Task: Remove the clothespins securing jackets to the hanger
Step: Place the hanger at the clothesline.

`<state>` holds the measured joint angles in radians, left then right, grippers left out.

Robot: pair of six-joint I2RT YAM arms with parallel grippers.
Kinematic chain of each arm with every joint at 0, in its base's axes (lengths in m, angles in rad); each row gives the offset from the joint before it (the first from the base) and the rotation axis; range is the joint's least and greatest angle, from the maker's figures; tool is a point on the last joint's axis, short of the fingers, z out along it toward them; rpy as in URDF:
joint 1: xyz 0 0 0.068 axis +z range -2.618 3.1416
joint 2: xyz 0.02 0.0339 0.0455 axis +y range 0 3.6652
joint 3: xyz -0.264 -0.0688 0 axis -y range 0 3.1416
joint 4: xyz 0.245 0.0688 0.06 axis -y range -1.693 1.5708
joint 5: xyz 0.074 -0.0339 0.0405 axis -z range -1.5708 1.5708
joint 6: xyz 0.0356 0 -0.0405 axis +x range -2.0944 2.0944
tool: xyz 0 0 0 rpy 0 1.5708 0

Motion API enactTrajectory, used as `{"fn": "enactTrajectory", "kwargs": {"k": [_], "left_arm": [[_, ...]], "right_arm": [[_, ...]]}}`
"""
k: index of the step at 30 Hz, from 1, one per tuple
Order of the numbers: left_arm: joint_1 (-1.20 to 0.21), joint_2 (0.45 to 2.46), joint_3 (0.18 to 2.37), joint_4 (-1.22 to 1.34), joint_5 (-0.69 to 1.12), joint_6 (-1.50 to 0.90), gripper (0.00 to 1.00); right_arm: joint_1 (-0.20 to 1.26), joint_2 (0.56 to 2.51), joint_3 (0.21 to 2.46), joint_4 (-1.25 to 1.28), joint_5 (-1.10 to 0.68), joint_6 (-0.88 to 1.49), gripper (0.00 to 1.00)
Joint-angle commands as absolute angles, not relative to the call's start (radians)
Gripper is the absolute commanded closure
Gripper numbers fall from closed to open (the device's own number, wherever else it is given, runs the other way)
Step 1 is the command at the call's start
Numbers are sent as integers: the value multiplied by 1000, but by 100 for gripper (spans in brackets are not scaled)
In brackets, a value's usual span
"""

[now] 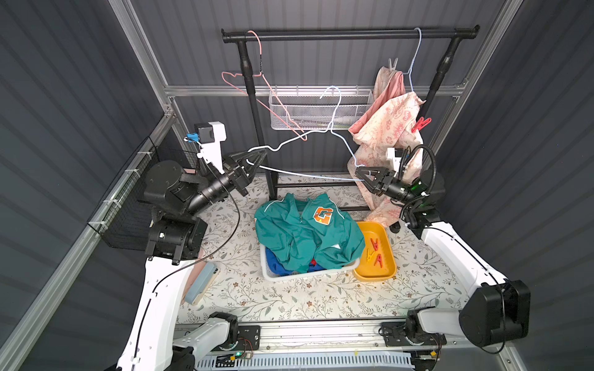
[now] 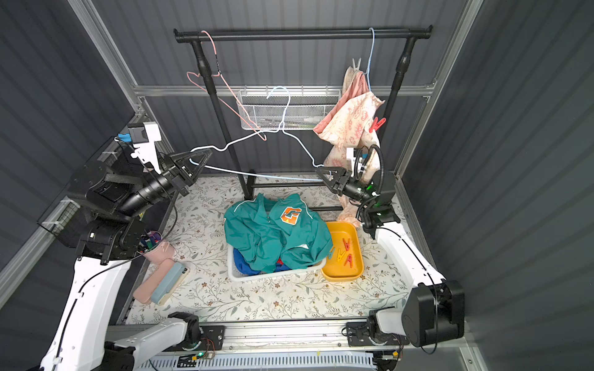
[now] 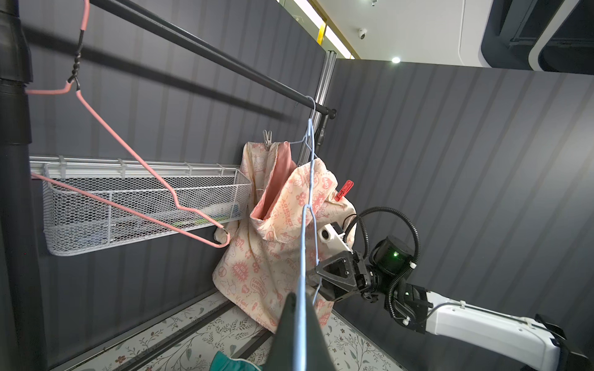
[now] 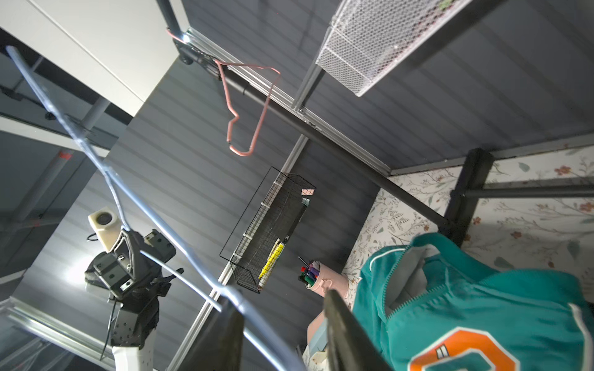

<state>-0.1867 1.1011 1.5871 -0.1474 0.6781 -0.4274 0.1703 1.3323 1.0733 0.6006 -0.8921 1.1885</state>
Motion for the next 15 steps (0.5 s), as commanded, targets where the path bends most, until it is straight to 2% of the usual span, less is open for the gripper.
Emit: {"fn": "enactTrajectory", "kwargs": {"k": [1,7,9,10,11,12,15], "left_arm": [[-183,1112,1575,-140,683,-420,100],[-181,1125,1591,-181,645,-372,100],[-180,1132,1591,-198,632,-355,98],[-179,1134,1589,-202,626,-349,87],[-179,1136,1585,-207,619,-343,71],[-179,1137,1581,-209,614,-337,59],[-178,1138,1578,-234,573,-314,32]], "right_arm": [[170,1313,1074,700,-925,1245,74],[169,1272,1063,672,-919,1231,100],[164,1247,1065,646,-908,1222,100],[161,1234,1066,638,-902,1218,100],[154,1221,1068,634,-899,1219,100],[145,1191,1075,632,-898,1223,100],[111,1135,1124,579,-907,1230,100]]}}
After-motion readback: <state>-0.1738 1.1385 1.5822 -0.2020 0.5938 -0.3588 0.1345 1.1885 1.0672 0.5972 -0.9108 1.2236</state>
